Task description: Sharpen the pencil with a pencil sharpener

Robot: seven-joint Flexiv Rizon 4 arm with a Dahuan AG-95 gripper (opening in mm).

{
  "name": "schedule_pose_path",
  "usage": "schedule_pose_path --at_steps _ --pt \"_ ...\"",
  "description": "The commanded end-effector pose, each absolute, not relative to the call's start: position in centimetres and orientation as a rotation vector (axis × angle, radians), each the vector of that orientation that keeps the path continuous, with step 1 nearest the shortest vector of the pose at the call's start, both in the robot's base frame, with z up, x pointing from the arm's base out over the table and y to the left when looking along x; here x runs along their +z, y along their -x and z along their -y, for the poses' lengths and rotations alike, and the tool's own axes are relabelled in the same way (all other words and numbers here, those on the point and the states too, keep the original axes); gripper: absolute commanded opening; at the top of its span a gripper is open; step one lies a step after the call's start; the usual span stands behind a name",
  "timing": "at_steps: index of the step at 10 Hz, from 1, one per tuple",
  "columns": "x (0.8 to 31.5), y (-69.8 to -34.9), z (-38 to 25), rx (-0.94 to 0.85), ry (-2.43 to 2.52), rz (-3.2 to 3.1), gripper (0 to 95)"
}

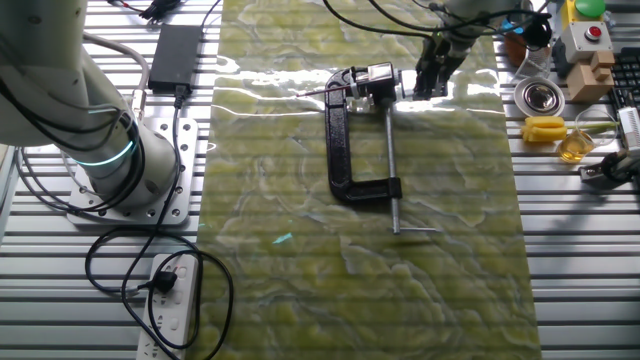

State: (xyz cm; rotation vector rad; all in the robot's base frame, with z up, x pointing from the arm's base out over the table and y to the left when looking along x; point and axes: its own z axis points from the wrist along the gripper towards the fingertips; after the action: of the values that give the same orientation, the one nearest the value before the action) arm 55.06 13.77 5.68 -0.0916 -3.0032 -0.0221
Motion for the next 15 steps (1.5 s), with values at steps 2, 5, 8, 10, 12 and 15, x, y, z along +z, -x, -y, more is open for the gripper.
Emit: schedule_pose_path --at_steps 2,5,8,10,12,15 --pt "6.8 -55.1 -13.8 -0.024 0.093 3.017 0.0" --pt "7.3 -55.1 -13.8 -0.029 0.094 3.022 0.0" --pt "7.6 -55.1 -13.8 -0.029 0.09 3.02 0.0" --pt "7.3 -55.1 -13.8 -0.028 0.089 3.025 0.0" --pt "6.7 -55.1 -13.8 -0.029 0.094 3.042 0.0" --pt "5.8 -55.3 -13.8 -0.036 0.092 3.062 0.0"
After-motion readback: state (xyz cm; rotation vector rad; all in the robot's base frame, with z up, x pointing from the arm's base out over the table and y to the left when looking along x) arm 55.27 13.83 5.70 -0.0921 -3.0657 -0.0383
